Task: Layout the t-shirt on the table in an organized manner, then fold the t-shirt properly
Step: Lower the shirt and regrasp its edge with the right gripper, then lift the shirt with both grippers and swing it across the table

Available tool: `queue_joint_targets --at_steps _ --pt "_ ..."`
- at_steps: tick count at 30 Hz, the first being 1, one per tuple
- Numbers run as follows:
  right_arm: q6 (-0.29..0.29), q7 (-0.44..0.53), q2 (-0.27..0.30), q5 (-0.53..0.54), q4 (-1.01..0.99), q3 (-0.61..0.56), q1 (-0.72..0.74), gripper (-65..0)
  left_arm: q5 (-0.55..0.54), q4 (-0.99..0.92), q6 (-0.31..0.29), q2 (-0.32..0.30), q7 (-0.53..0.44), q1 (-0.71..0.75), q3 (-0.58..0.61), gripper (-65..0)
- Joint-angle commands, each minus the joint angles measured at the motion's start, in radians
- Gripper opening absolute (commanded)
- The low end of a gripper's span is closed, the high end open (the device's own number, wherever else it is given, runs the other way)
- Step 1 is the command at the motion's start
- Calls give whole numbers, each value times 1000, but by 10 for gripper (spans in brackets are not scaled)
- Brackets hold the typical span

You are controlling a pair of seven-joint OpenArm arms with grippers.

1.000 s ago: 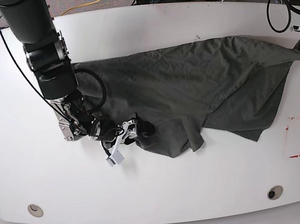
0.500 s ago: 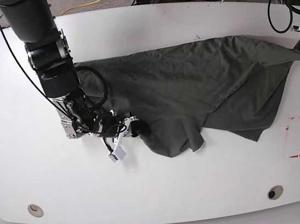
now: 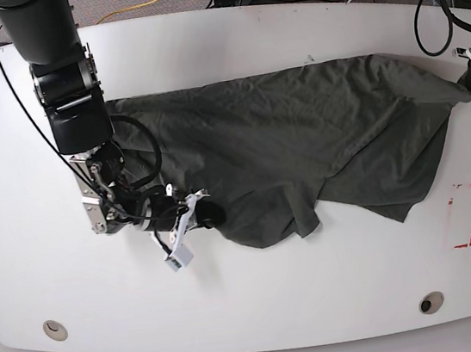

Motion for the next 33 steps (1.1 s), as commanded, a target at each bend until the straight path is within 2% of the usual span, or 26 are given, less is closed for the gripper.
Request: queue_joint_targets --at_steps 1,5,14,21,26,28,33 --pt "-21 -23 42 55 131 69 6 -648 -17 16 -1 -29 -25 -64 14 -635" --pt "-72 -112 87 81 289 164 -37 -648 -17 16 -1 -35 -25 -159 42 -635" --pt "-76 -311 193 103 545 368 -46 -647 -17 16 -1 -52 -25 -432 114 -635" --pt "-75 -318 320 138 569 385 29 -647 -16 13 -1 -52 -25 -684 203 -635" --pt "-75 -318 380 156 554 385 115 -645 -10 10 -1 -46 -25 -860 298 -635" --pt "-75 -318 397 156 534 385 161 -644 13 10 -1 -41 -25 -931 344 -635" --pt "-75 -318 424 155 436 368 304 -644 138 9 -1 20 -25 -1089 439 -635"
